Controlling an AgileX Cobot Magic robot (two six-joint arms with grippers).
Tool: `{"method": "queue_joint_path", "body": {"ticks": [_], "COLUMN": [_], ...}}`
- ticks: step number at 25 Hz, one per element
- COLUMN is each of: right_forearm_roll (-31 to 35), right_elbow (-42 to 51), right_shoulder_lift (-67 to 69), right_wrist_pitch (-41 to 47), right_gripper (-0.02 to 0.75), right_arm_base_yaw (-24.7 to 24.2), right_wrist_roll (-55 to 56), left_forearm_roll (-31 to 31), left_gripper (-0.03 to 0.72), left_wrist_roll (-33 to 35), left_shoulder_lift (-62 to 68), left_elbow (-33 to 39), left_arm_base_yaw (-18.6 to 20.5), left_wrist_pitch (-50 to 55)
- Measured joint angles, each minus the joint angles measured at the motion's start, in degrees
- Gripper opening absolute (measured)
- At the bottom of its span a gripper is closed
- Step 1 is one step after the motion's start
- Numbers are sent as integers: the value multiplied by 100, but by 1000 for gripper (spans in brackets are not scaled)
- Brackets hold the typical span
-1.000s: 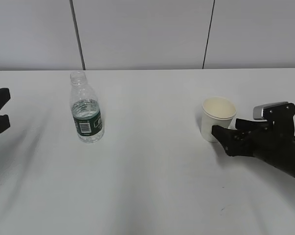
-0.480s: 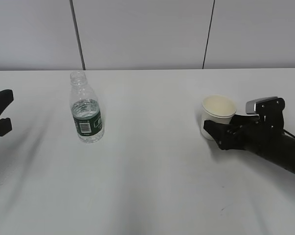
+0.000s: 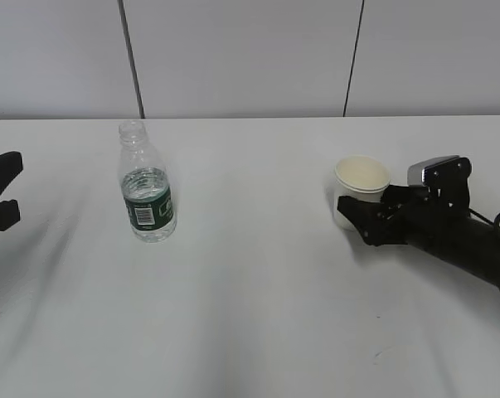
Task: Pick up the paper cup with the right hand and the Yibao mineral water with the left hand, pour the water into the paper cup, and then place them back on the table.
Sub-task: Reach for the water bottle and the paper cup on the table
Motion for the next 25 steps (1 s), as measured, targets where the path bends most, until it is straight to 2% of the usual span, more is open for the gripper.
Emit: {"method": "queue_joint_path", "body": {"ticks": [25], "right_forearm_roll": [-76], "right_elbow": [-257], "right_shoulder_lift": [256], "right_wrist_pitch": [-9], "right_gripper": [661], "right_arm_base_yaw": [0], "right_wrist_roll": [80], "left_forearm_roll": [31], "left_gripper": [245], "left_wrist_roll": [0], "left_shoulder_lift": [6], "left_elbow": [0], "left_arm_base_yaw": [0], "left_wrist_pitch": [0]}}
